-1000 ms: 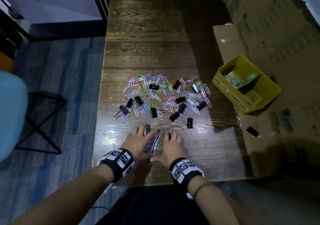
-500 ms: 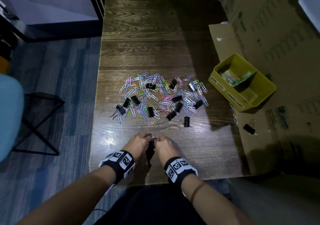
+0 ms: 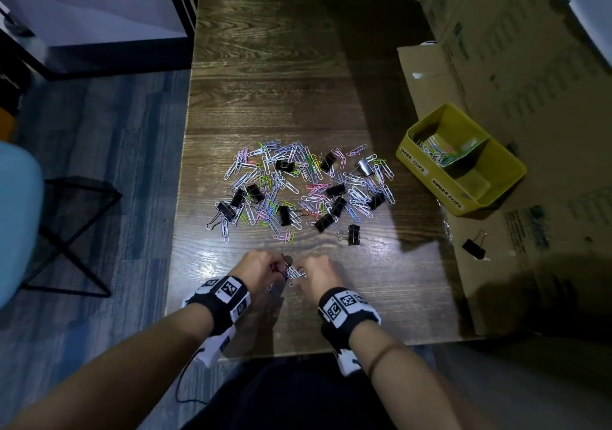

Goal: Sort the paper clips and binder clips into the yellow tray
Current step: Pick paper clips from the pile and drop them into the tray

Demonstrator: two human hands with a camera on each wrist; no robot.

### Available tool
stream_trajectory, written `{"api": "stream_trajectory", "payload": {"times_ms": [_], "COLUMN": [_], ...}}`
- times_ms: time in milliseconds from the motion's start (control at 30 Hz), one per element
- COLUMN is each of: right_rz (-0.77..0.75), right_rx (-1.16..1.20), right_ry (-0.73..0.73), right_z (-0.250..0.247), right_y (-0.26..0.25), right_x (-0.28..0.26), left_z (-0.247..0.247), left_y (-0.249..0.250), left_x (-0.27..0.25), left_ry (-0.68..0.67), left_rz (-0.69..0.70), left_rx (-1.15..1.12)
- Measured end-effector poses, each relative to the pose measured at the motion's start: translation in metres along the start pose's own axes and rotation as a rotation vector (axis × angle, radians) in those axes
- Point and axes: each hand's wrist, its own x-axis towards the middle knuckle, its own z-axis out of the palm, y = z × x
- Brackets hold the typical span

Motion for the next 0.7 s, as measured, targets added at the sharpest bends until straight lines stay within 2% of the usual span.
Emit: {"api": "stream_trajectory", "payload": {"times_ms": [200,467,600,700], "right_rz": [0.061,0.006,-0.009,-0.027], "right_rx": [0.359,0.84,1.005,1.104], "right_ry": [0.081,0.183,0.314,0.405], "right_z": [-0.009,-0.052,-0.083,-0.115], "right_y": [0.02,0.036,0.046,0.053], "right_x": [0.011,-0.002,-0.013,-0.028], "left_z": [-0.015,-0.044,-0.066,-0.088], "left_y": [0.001,0.005,0.011,0.042], "left_x": [0.003,0.013,0.02,0.034], "left_ry": [0.008,0.035,0.074,0.087], "left_rz": [-0.031,0.035,-0.052,-0.097], "left_rx": [-0.126,0.052,-0.194,-0.481]}}
